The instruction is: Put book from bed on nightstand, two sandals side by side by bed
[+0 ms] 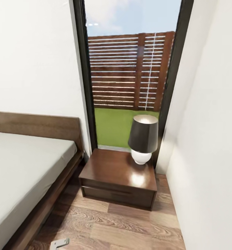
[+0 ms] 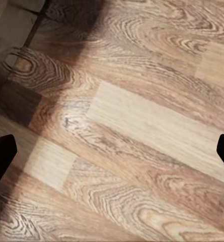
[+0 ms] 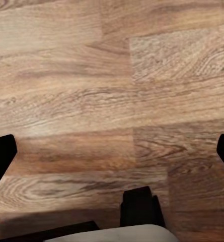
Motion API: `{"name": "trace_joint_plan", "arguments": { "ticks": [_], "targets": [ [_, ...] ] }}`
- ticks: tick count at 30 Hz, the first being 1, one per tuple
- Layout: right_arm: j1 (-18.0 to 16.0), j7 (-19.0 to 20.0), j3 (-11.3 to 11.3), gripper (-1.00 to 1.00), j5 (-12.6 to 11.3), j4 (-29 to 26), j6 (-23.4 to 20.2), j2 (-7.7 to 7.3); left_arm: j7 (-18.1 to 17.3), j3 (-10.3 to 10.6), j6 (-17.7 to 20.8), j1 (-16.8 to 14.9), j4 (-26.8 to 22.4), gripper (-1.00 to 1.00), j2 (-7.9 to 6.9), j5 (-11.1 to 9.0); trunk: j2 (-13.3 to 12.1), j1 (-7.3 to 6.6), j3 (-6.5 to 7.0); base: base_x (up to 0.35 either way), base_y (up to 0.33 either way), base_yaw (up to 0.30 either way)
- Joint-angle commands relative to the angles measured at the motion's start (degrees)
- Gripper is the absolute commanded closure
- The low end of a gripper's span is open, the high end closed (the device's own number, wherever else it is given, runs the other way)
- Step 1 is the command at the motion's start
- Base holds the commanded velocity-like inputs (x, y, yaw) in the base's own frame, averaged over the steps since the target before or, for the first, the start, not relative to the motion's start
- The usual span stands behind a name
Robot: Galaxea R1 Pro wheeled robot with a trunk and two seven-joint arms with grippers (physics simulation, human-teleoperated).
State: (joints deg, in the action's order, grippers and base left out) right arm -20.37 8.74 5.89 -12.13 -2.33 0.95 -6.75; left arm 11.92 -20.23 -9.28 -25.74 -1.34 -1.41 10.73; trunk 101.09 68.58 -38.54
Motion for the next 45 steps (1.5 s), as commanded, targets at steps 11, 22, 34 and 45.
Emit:
{"name": "trace_joint_plan", "arguments": {
  "ticks": [11, 22, 34, 45],
  "targets": [
    [-0.02, 0.31, 0.46, -1.0, -0.21, 0.05, 0.1, -0.02, 0.2, -0.43, -0.21, -0.09, 0.11, -1.0, 0.01, 0.61, 0.02, 0.03, -0.05, 0.13, 0.0, 0.282],
    [-0.02, 0.31, 0.44, -1.0, -0.21, 0.05, 0.1, -0.02, 0.2, -0.43, -0.21, -0.06, 0.11, -1.0, 0.01, 0.61, 0.02, 0.03, -0.05, 0.006, 0.0, 0.284],
    [-0.02, 0.31, 0.47, -1.0, -0.26, 0.05, 0.1, -0.02, 0.2, -0.42, -0.21, -0.05, 0.11, -1.0, 0.01, 0.61, 0.02, 0.03, -0.05, 0.0, 0.0, 0.284],
    [-0.02, 0.31, 0.51, -1.0, -0.26, 0.05, 0.1, -0.09, 0.2, -0.34, -0.17, -0.03, 0.16, -1.0, 0.09, 0.61, 0.02, 0.03, -0.05, 0.0, 0.0, 0.284]
  ]
}}
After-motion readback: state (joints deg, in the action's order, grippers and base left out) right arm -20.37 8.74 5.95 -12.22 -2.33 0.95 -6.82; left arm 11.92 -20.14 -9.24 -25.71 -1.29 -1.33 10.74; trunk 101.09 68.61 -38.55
